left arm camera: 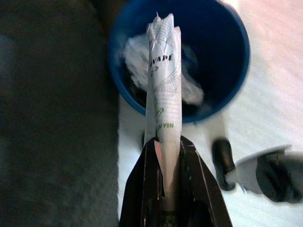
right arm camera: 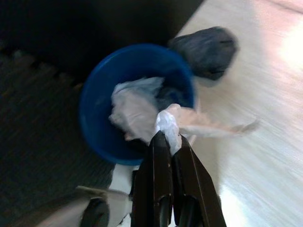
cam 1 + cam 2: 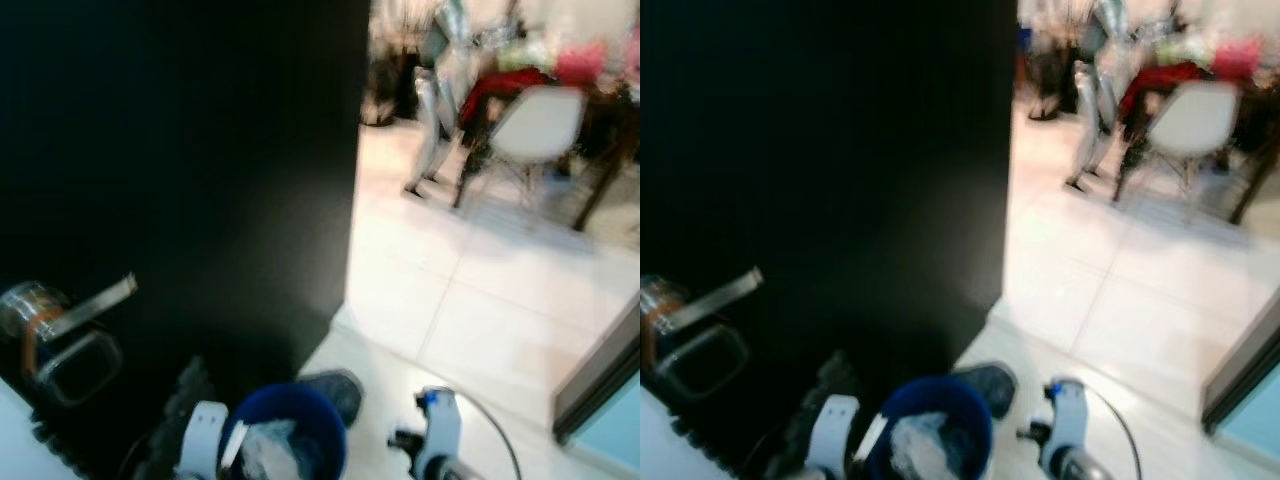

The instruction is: Clean up the room

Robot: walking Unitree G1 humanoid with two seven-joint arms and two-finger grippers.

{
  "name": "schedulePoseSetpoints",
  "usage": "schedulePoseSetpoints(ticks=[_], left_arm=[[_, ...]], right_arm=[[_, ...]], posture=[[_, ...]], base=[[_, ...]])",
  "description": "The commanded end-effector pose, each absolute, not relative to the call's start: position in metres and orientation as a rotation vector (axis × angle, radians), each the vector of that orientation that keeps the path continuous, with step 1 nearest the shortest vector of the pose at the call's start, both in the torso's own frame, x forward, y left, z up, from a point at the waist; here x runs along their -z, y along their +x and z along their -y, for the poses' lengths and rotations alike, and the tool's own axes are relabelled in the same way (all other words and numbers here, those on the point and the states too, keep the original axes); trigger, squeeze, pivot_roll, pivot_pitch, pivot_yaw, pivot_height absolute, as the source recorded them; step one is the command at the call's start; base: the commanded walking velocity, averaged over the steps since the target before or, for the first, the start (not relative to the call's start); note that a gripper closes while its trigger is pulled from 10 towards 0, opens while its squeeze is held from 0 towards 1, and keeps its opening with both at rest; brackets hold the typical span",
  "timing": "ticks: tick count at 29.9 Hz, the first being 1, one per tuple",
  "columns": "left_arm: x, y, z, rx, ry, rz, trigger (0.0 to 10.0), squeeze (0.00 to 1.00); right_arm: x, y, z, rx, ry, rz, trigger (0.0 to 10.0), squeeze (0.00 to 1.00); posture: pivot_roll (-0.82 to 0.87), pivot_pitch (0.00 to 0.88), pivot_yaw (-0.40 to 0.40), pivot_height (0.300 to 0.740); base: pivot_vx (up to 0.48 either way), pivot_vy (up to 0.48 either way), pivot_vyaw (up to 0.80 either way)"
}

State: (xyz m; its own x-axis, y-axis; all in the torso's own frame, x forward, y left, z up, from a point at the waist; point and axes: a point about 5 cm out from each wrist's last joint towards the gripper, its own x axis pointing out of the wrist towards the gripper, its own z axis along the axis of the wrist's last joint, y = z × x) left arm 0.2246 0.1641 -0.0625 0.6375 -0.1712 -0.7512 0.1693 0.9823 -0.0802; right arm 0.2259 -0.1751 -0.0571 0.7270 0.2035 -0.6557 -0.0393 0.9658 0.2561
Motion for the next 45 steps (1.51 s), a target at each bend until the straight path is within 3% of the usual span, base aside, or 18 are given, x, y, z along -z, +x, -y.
schedulePoseSetpoints(ticks=[1,9,16,27,28,33,41,42,43,44,45], left_arm=[[0.058,0.232,-0.161,0.22,0.005,-0.825,10.0,0.0],[0.041,0.254,-0.141,0.363,0.057,-0.748,10.0,0.0],[0.031,0.265,-0.121,0.519,0.162,-0.703,10.0,0.0],[0.031,0.27,-0.139,0.4,0.302,-0.733,10.0,0.0],[0.028,0.274,-0.139,0.395,0.299,-0.711,10.0,1.0],[0.017,0.286,-0.138,0.371,0.316,-0.652,10.0,1.0],[0.024,0.279,-0.143,0.356,0.312,-0.683,10.0,1.0],[0.028,0.274,-0.147,0.342,0.298,-0.708,10.0,0.89],[0.031,0.27,-0.149,0.332,0.289,-0.725,10.0,0.89],[0.037,0.263,-0.153,0.314,0.274,-0.753,10.0,0.0],[0.037,0.263,-0.153,0.314,0.274,-0.753,10.0,0.0]], right_arm=[[0.058,0.224,0.179,-0.146,0.192,-0.749,10.0,0.0],[0.056,0.228,0.182,-0.094,0.202,-0.758,10.0,0.0],[0.058,0.225,0.179,-0.098,0.222,-0.776,10.0,0.0],[0.058,0.226,0.18,-0.092,0.204,-0.764,10.0,0.0],[0.058,0.225,0.18,-0.094,0.201,-0.764,10.0,0.0],[0.058,0.225,0.18,-0.092,0.205,-0.759,10.0,0.0],[0.055,0.228,0.181,-0.113,0.187,-0.732,10.0,0.0],[0.054,0.23,0.18,-0.126,0.18,-0.724,10.0,0.0],[0.053,0.231,0.18,-0.136,0.174,-0.72,10.0,0.0],[0.051,0.234,0.177,-0.168,0.17,-0.713,10.0,0.0],[0.051,0.234,0.177,-0.168,0.17,-0.713,10.0,0.0]], posture=[[0.04,0.011,0.019,0.74],[0.04,0.011,0.02,0.74],[0.02,0.014,0.024,0.74],[0.01,0.025,0.025,0.74],[0.0,0.026,0.026,0.74],[0.0,0.03,0.025,0.74],[0.0,0.032,0.025,0.74],[0.01,0.031,0.024,0.74],[0.01,0.031,0.024,0.74],[0.01,0.03,0.022,0.74],[0.01,0.03,0.022,0.74]], base=[[0.0,0.0,0.77],[0.0,0.0,0.19],[0.0,0.0,-0.8],[0.0,0.0,-0.12],[0.0,0.0,0.0],[0.0,0.0,0.0],[0.0,0.0,0.0],[0.0,0.0,0.0],[0.0,0.0,0.0],[0.0,0.0,0.79],[0.0,0.0,0.79]])
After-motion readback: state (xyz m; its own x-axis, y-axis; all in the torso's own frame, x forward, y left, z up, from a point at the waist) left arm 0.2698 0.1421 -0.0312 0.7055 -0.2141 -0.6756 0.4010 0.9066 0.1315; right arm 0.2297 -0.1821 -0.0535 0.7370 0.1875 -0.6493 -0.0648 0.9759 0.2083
